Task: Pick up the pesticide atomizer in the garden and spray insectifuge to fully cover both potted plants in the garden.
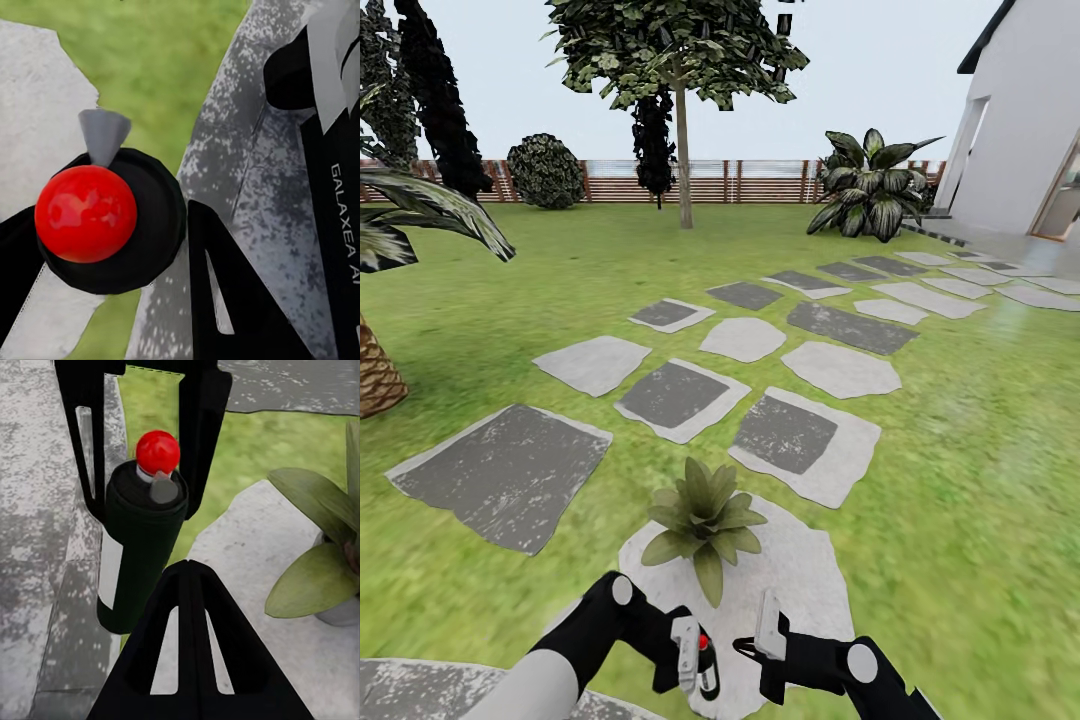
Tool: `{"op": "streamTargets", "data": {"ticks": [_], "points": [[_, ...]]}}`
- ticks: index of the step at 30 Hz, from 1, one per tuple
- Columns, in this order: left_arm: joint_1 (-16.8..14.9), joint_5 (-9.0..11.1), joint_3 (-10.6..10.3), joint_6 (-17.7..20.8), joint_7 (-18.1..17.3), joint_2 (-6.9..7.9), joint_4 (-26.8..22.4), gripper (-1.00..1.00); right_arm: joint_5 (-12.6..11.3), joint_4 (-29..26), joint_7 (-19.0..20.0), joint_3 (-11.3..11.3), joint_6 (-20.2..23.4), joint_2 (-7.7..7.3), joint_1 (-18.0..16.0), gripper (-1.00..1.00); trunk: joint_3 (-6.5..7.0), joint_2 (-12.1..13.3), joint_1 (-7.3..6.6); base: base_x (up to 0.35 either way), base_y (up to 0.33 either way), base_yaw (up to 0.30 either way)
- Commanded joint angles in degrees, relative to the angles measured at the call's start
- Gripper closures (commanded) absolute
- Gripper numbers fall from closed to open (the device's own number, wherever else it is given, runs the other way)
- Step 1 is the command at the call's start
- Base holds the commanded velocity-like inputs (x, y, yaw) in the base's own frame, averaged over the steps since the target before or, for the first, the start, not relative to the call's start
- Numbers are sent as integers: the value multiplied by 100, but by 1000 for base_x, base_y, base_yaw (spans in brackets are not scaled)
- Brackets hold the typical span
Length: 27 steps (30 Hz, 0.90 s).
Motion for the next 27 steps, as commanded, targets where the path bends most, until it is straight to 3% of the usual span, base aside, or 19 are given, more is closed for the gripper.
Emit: {"op": "streamTargets", "data": {"ticks": [1, 13, 18, 27], "points": [[0, -40, 4, -56, -4, -6, -52, 100, 49, -8, -2, -1, -32, 0, -2, 100, -5, -2, -1, 0, 0, 0], [31, -64, -24, -43, 24, -5, -180, 100, 46, -24, -6, -1, -32, 0, -6, 100, -5, -2, -1, 0, 0, 0], [65, -61, -302, -30, 219, 9, -173, 100, 41, -82, -7, -1, -32, 8, -10, 100, -5, -2, -1, 0, 0, 0], [73, -23, -352, -28, 243, 15, -172, 100, 40, -149, -7, -1, -25, 85, -11, 100, -5, -2, -1, 0, 0, 0]]}}
